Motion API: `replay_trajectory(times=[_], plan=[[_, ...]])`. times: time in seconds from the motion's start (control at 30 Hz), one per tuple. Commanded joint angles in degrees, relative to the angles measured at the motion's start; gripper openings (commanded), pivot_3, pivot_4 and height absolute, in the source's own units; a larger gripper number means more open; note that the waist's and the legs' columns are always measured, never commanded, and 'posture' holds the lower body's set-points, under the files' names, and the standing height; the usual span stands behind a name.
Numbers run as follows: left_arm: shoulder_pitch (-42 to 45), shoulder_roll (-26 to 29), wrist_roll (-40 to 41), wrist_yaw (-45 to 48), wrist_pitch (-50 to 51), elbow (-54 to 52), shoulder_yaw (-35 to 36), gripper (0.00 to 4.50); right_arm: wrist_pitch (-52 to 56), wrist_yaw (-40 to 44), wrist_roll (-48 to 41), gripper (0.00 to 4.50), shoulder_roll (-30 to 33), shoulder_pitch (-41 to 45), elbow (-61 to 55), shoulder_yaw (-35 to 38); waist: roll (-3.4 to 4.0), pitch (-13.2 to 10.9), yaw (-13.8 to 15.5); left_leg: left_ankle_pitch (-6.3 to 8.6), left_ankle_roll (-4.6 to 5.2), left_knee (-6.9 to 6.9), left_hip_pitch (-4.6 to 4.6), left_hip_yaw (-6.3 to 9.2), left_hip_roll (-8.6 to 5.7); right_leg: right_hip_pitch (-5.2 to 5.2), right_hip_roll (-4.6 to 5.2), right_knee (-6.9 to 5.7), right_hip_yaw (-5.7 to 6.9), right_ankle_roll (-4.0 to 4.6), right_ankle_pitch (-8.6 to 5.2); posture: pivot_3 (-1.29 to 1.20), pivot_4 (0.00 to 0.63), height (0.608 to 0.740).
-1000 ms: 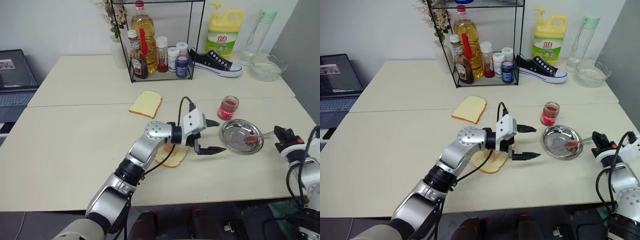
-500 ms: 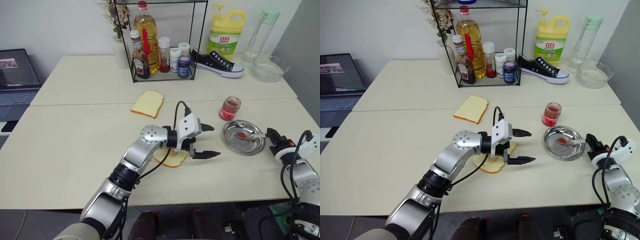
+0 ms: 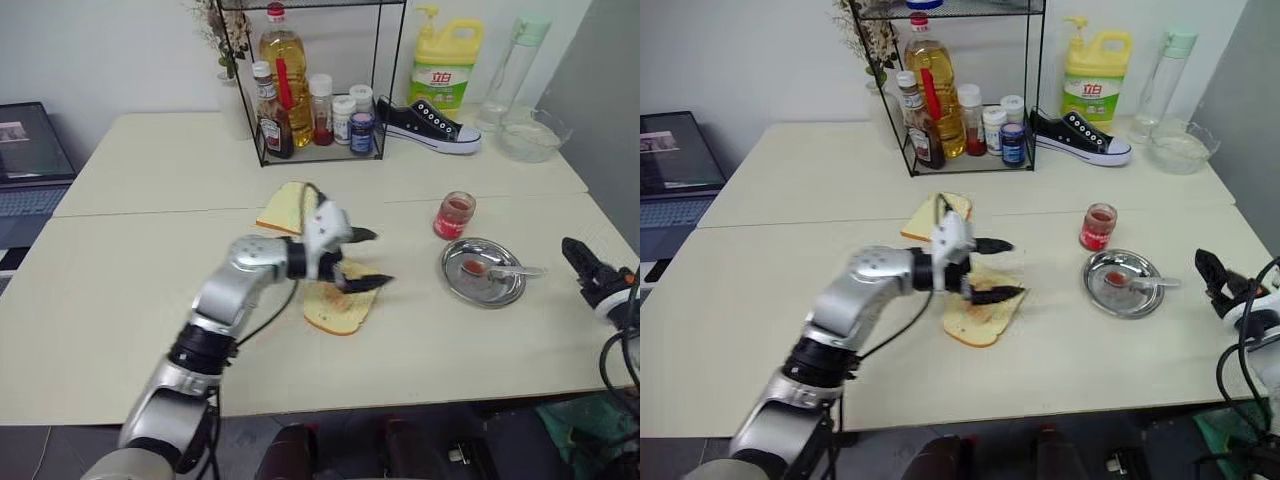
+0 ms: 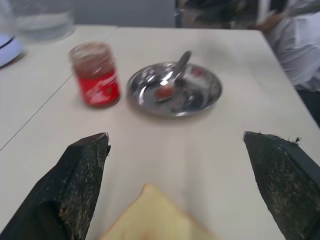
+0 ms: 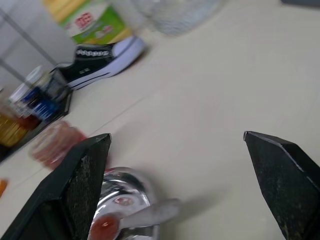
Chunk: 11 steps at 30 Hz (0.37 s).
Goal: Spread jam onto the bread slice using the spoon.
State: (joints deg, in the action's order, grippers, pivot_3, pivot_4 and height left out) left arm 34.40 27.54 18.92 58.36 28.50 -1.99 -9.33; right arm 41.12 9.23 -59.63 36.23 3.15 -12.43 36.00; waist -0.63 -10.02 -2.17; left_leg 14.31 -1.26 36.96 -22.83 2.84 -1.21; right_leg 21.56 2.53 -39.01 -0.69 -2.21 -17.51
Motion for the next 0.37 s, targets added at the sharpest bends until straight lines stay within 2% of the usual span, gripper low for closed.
replay_trajectory(times=[0.03,0.23,0.37], plan=[[-1.77,9.26,3.21,3.37,4.00,-0.61,7.88,4.50,4.33,10.42,1.80,4.46,9.42,-4.76,-10.54,-4.89,0.04,-0.02,0.03,0.00,0.00,-0.02,0.00,-0.01,-0.01,0.02,0.00,0.00,-0.02,0.00,0.00,0.00,0.150,0.740],[-7.69,22.40,7.00,8.68,8.73,-1.43,14.85,4.50,7.06,22.58,3.28,4.46,19.29,-9.86,-19.70,-11.51,-0.27,-0.19,0.70,0.01,0.01,0.04,-0.05,0.08,-0.04,-0.05,0.09,0.08,0.13,0.01,-0.01,0.00,0.150,0.740],[-15.12,26.57,8.41,9.99,8.62,-5.56,17.83,4.50,7.16,27.09,5.30,4.46,22.05,-11.09,-21.53,-13.38,-0.39,-0.25,1.03,0.02,0.02,0.04,-0.06,0.10,-0.13,-0.10,0.45,0.12,0.21,0.00,-0.02,0.00,0.150,0.740]])
